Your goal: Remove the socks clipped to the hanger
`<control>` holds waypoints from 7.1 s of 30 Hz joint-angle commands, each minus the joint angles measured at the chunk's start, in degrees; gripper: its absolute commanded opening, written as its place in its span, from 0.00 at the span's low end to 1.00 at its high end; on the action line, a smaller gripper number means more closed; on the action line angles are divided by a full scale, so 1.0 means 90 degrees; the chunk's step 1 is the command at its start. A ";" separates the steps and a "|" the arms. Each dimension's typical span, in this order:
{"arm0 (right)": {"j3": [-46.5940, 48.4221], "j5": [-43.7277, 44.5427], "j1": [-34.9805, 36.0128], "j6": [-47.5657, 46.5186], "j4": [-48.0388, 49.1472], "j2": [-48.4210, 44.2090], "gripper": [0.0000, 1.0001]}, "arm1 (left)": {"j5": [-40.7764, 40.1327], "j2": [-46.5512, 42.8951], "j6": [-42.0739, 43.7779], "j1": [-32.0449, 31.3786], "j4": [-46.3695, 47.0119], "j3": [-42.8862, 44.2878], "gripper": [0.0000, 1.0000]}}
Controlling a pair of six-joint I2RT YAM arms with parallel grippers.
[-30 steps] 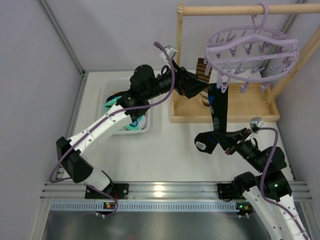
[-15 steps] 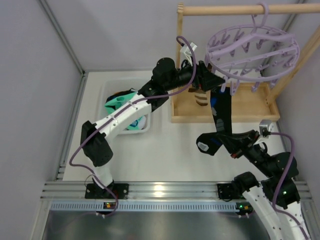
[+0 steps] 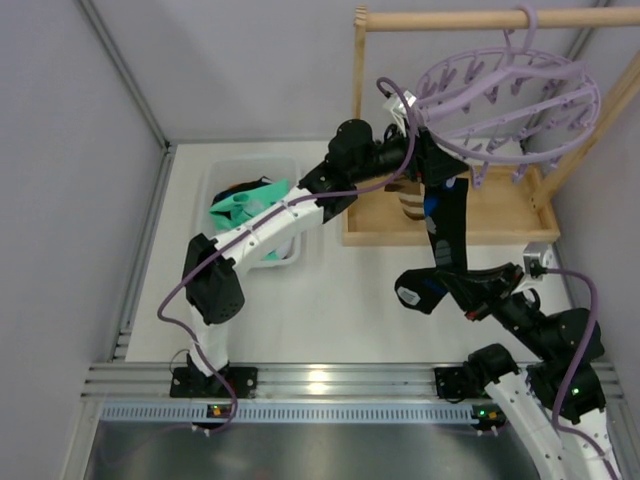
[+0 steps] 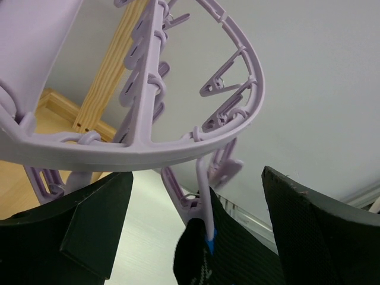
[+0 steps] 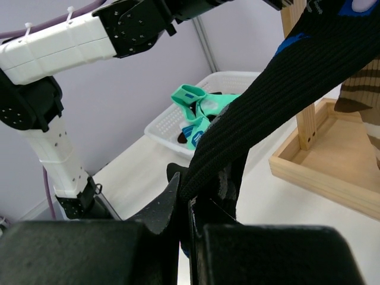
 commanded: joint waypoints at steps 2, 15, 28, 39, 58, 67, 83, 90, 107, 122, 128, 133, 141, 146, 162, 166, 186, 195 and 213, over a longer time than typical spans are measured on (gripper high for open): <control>0.0350 -0.0130 0.0065 -0.0058 0.0056 -0.0093 0.00 | -0.0037 0.0190 0.0029 -0.0039 0.0419 0.0433 0.93; 0.0360 -0.0208 0.0065 -0.0137 0.0036 -0.0122 0.00 | -0.0037 0.0610 -0.0039 -0.0069 0.0419 0.0941 0.71; 0.0350 -0.0081 0.0065 -0.0293 -0.0149 -0.0201 0.00 | -0.0037 0.0767 -0.0097 -0.0069 0.0419 0.1068 0.29; 0.0448 0.0144 0.0065 -0.0537 -0.0510 -0.0366 0.00 | -0.0134 0.0826 -0.0127 -0.0069 0.0419 0.1078 0.00; 0.0272 -0.0502 0.0075 -0.0967 -0.0627 -0.0386 0.00 | -0.0183 0.0729 -0.0147 -0.0098 0.0419 0.0611 0.48; 0.0438 0.0768 0.0065 -0.1084 -0.0940 -0.0103 0.00 | -0.0719 -0.0256 0.0351 -0.0195 0.0419 -0.1050 0.74; 0.0253 -0.0596 0.0065 -0.0598 0.1029 0.1944 0.00 | -0.4489 -0.3333 0.0989 0.0620 -0.3221 -0.3609 0.98; 0.0934 -0.0650 0.0688 -0.0243 0.3141 0.4406 0.00 | -0.6626 -0.5530 0.0937 0.1679 -0.4941 -0.4167 0.98; 0.8887 -0.0501 0.2643 -0.1142 0.1727 1.2393 0.00 | -0.7643 -0.7767 0.2002 0.1728 -0.6368 -0.4136 0.98; 1.0419 0.0642 0.3014 -0.1240 0.1657 1.5601 0.09 | -0.8045 -0.7544 0.1875 0.1728 -0.6339 -0.5123 0.98; 1.0263 0.0603 0.3034 -0.1426 0.1667 1.4918 0.43 | -0.7937 -0.7602 0.1836 0.1728 -0.6339 -0.5153 0.98; 0.9609 0.0408 0.3044 -0.1445 0.1950 1.3883 0.73 | -0.7781 -0.7836 0.1768 0.1728 -0.6309 -0.5153 0.98; 0.8069 0.0183 0.3044 -0.1582 0.2028 1.2069 0.89 | -0.7139 -0.8071 0.1729 0.1728 -0.6270 -0.5017 0.98; 0.6164 0.0427 0.3034 -0.1718 0.1980 0.9982 0.99 | -0.5519 -0.8149 0.1603 0.1728 -0.5521 -0.5143 0.98; 0.2186 0.2534 0.3024 -0.1758 -0.0558 0.3327 0.99 | -0.0946 -0.6854 0.0770 0.1699 0.0457 -0.7547 0.98; 0.2264 0.3813 0.3034 -0.1738 -0.1408 0.2487 0.99 | -0.0526 -0.5749 0.1123 0.1670 0.0692 -0.7019 0.98; 0.2206 0.5339 0.3034 -0.1709 -0.2269 0.0337 0.99 | -0.1667 -0.1207 0.2851 0.0527 0.1796 -0.3494 0.98; 0.2030 0.5222 0.3024 -0.1631 -0.2278 0.0053 0.99 | -0.2603 -0.0308 0.3740 0.0420 0.1786 -0.2751 0.98; 0.2137 0.4558 0.3024 -0.2051 -0.2142 0.0444 0.99 | -0.1953 0.1323 0.4512 0.0732 0.1786 -0.1218 0.98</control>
